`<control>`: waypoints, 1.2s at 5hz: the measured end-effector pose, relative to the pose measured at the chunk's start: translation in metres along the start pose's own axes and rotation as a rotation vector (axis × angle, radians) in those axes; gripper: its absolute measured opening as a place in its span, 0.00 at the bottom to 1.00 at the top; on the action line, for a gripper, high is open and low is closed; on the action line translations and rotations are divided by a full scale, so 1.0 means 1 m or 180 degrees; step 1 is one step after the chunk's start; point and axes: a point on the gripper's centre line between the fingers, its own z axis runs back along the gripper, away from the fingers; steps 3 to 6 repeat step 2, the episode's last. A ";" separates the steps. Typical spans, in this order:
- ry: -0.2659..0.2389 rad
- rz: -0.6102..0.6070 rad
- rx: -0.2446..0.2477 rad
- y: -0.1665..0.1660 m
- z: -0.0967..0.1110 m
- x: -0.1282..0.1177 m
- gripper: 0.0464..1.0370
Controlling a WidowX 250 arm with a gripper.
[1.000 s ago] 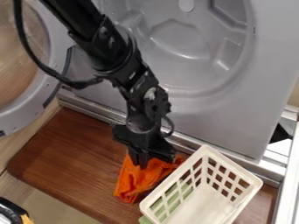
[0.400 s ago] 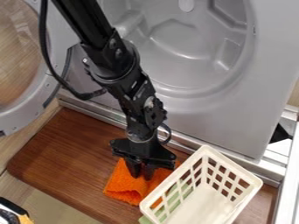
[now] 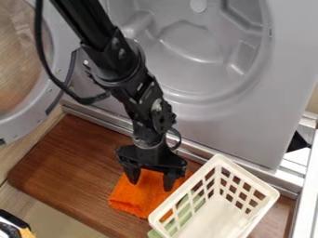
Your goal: Move the orange cloth from machine to the table
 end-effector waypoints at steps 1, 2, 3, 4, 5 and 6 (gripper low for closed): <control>-0.0111 -0.0076 0.0034 -0.002 0.020 0.004 0.97; -0.0168 -0.0186 0.0115 0.000 0.042 0.005 0.96; -0.0168 -0.0186 0.0115 0.000 0.042 0.005 0.96; -0.0168 -0.0186 0.0115 0.000 0.042 0.005 0.96; -0.0168 -0.0186 0.0115 0.000 0.042 0.005 0.96; -0.0168 -0.0186 0.0115 0.000 0.042 0.005 0.96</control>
